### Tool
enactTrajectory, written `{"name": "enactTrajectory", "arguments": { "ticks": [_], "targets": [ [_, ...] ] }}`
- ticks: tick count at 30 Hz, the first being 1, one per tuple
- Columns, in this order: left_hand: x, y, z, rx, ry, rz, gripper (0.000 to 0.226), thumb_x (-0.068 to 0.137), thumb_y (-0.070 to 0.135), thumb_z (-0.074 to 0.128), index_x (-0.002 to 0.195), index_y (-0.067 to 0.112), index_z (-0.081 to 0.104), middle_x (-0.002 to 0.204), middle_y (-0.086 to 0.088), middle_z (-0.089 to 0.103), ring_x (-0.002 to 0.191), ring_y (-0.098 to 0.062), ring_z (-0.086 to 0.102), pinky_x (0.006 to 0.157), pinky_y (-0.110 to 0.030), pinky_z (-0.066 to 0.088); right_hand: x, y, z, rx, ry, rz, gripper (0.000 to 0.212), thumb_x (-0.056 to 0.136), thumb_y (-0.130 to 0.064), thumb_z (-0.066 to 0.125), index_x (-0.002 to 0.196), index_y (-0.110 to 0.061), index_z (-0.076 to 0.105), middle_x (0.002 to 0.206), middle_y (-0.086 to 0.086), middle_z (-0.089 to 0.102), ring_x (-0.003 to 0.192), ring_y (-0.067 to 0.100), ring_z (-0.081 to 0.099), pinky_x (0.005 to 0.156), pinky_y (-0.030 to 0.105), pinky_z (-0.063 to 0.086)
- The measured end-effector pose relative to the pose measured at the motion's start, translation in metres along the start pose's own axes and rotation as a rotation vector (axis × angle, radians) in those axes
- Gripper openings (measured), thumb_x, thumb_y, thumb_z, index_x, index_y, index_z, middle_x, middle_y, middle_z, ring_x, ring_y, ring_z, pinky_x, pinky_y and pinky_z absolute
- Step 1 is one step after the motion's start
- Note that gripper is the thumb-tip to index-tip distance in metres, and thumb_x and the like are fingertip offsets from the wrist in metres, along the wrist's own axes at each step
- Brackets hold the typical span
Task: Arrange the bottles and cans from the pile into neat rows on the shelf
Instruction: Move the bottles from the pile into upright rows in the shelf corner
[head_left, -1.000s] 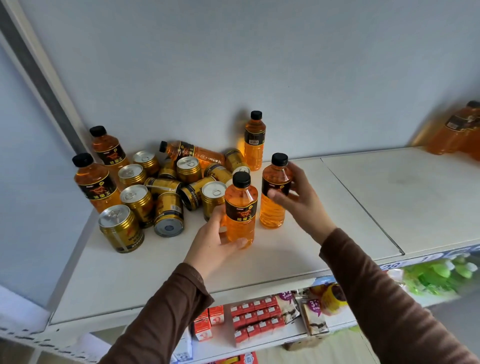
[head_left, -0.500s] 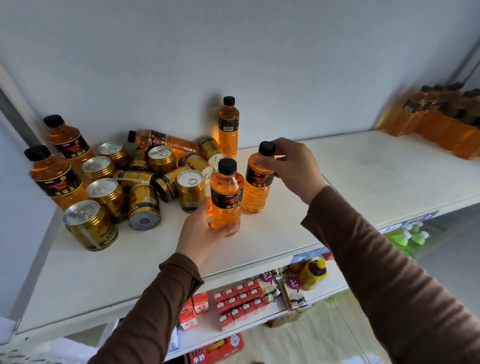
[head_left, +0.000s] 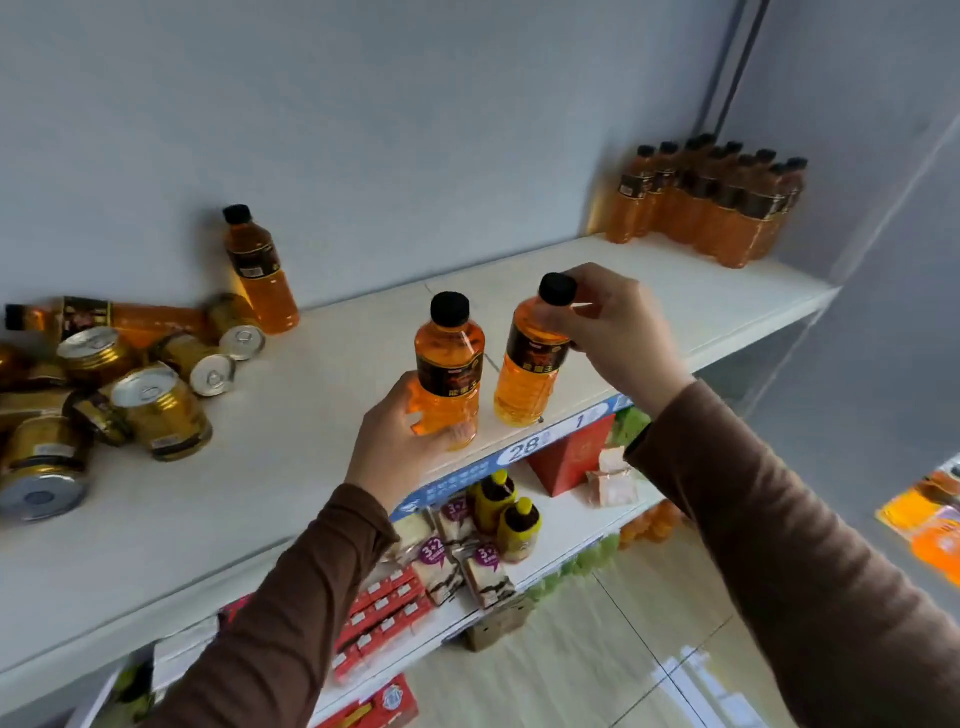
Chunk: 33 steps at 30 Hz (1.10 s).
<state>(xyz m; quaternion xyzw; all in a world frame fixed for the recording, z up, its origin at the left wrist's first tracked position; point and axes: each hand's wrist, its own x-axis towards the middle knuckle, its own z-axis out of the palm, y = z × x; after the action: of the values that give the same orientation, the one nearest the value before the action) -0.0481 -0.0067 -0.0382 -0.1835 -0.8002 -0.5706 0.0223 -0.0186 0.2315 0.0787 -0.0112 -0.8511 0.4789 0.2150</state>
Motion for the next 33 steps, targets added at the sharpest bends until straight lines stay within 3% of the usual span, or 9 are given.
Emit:
{"name": "enactTrajectory", "arguments": {
  "ticks": [4,6,10,14,20,26,30,33],
  "targets": [
    [0.016,0.035,0.088,-0.044,-0.026,0.021,0.057,0.067,0.046,0.086,0.117,0.046,0.058,0.111,0.027,0.068,0.104,0.007,0.062,0.078,-0.003,0.044,0.001,0.046,-0.081,0.000,0.019,0.011,0.030,0.077,-0.041,0.077,0.100,-0.024,0.067,0.097,-0.006,0.071,0.089,0.017,0.067,0.077,0.048,0.057],
    [0.025,0.051,0.131,-0.069,-0.024,0.014,0.058,0.068,0.041,0.088,0.119,0.042,0.060,0.111,0.023,0.069,0.103,0.004,0.063,0.081,-0.009,0.046,0.004,0.067,-0.119,-0.021,0.019,0.004,0.030,0.078,-0.041,0.077,0.100,-0.023,0.066,0.097,-0.006,0.071,0.089,0.018,0.067,0.078,0.048,0.057],
    [0.043,0.077,0.201,-0.082,-0.021,0.022,0.057,0.065,0.047,0.086,0.115,0.044,0.059,0.109,0.028,0.069,0.101,0.008,0.063,0.081,-0.012,0.043,0.015,0.103,-0.181,-0.053,0.042,0.005,0.027,0.079,-0.043,0.076,0.099,-0.027,0.066,0.098,-0.011,0.070,0.088,0.013,0.066,0.077,0.044,0.057],
    [0.067,0.091,0.247,-0.074,-0.026,0.019,0.063,0.062,0.054,0.085,0.118,0.039,0.060,0.111,0.022,0.070,0.103,0.003,0.064,0.086,-0.025,0.045,0.032,0.133,-0.224,-0.077,0.061,0.005,0.026,0.081,-0.042,0.075,0.101,-0.027,0.066,0.098,-0.012,0.068,0.087,0.010,0.064,0.076,0.043,0.057],
    [0.125,0.095,0.296,-0.049,-0.045,0.025,0.062,0.063,0.054,0.086,0.118,0.044,0.059,0.112,0.022,0.069,0.104,0.000,0.064,0.090,-0.031,0.049,0.077,0.172,-0.259,-0.066,0.056,-0.015,0.021,0.082,-0.041,0.075,0.097,-0.031,0.064,0.096,-0.014,0.067,0.088,0.006,0.063,0.078,0.042,0.058],
    [0.191,0.092,0.336,-0.025,-0.020,0.046,0.050,0.067,0.044,0.086,0.107,0.052,0.057,0.104,0.038,0.064,0.100,0.014,0.058,0.077,-0.008,0.040,0.140,0.204,-0.279,-0.163,0.041,-0.033,0.021,0.084,-0.041,0.072,0.099,-0.029,0.063,0.094,-0.014,0.065,0.091,0.007,0.061,0.078,0.037,0.057],
    [0.233,0.091,0.354,-0.055,-0.040,0.016,0.052,0.070,0.035,0.087,0.113,0.044,0.058,0.110,0.027,0.067,0.104,0.007,0.060,0.083,-0.016,0.041,0.184,0.217,-0.291,-0.226,0.025,-0.046,0.024,0.086,-0.042,0.071,0.102,-0.027,0.062,0.095,-0.010,0.065,0.091,0.010,0.061,0.074,0.027,0.052],
    [0.260,0.092,0.362,-0.048,-0.034,0.010,0.050,0.069,0.041,0.086,0.109,0.049,0.057,0.110,0.027,0.066,0.104,0.007,0.059,0.083,-0.017,0.042,0.222,0.225,-0.297,-0.266,-0.003,-0.041,0.026,0.087,-0.042,0.069,0.104,-0.024,0.062,0.099,-0.008,0.065,0.094,0.013,0.062,0.076,0.032,0.056]
  ]
}}
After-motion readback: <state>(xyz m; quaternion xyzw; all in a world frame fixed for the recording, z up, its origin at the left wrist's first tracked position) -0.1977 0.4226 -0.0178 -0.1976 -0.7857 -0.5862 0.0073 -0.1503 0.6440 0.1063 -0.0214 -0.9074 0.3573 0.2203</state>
